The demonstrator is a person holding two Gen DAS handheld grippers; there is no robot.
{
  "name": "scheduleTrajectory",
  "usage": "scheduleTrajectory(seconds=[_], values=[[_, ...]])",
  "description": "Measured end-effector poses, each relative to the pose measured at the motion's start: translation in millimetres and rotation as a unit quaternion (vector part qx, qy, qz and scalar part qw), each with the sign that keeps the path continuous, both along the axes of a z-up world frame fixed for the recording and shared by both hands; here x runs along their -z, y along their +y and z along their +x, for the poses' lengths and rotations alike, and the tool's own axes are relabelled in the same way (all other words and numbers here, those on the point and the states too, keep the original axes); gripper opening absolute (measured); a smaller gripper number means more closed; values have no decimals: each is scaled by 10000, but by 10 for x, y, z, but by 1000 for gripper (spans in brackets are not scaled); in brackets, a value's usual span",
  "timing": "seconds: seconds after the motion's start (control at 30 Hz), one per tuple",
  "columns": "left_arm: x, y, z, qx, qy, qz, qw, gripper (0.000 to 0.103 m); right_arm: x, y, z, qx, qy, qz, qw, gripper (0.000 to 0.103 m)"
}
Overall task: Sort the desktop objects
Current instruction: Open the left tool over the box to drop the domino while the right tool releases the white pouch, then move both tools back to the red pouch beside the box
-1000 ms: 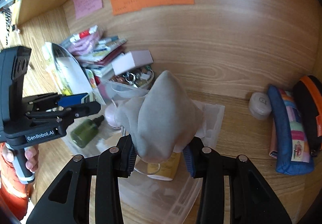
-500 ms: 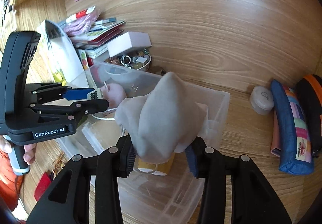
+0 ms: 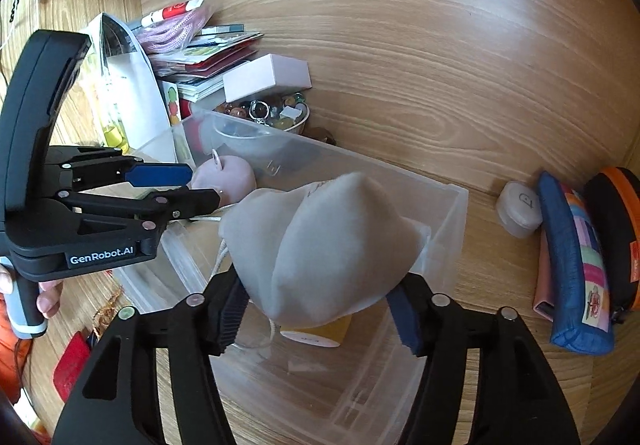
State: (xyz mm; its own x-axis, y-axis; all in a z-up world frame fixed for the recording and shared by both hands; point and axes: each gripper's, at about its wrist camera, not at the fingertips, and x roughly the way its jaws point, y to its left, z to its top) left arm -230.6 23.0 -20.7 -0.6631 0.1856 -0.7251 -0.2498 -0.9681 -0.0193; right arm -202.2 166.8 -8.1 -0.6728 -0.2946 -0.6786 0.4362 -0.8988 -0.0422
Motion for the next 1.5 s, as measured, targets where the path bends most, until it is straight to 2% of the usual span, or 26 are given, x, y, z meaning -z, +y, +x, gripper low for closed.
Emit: scheduleTrajectory(seconds=[0.1, 0.17, 0.23, 0.3, 0.43, 0.53, 0.67, 0.77, 0.87, 0.97, 1.23, 1.37, 1.5], values=[[-17, -12, 7, 24, 12, 43, 10000, 40, -22, 21, 19, 24, 69, -18, 10000, 68], [-30, -30, 9, 23, 8, 71, 10000, 44, -48, 32, 41, 37, 149, -44, 9999, 72], [-50, -52, 17, 8, 20, 116, 9999, 51, -79, 37, 65, 56, 243, -55, 9997, 76], [-67, -71, 24, -5, 43, 173, 9998, 54, -101, 40, 82, 71, 313, -66, 9995, 82], [-85, -99, 15, -73, 48, 217, 9997, 61, -135, 46, 104, 122, 421, -56, 9990, 84], [-99, -111, -1, -72, 23, 301, 9995, 62, -151, 51, 113, 146, 451, -76, 9988, 87], [-160, -106, 2, -18, 62, 443, 9990, 62, -194, 55, 142, 134, 532, -36, 9985, 95], [-247, -87, 51, -12, 115, 461, 9989, 63, -260, 49, 218, 36, 727, 48, 9973, 98], [-342, -94, 171, -43, 218, 424, 9989, 66, -342, 82, 282, 25, 858, -1, 9963, 103], [-402, -149, 363, -108, 389, 335, 9986, 80, -419, 128, 351, 122, 923, 10, 9957, 103], [-377, -344, 912, -241, 508, 80, 9984, 81, -580, 232, 722, 194, 1042, -175, 9942, 103], [-260, -398, 1162, -215, 400, -1, 9990, 81, -572, 208, 948, 151, 1103, -169, 9936, 103], [-105, -417, 1402, -88, 178, 120, 9997, 81, -500, 171, 1152, 103, 1035, -215, 9943, 103]])
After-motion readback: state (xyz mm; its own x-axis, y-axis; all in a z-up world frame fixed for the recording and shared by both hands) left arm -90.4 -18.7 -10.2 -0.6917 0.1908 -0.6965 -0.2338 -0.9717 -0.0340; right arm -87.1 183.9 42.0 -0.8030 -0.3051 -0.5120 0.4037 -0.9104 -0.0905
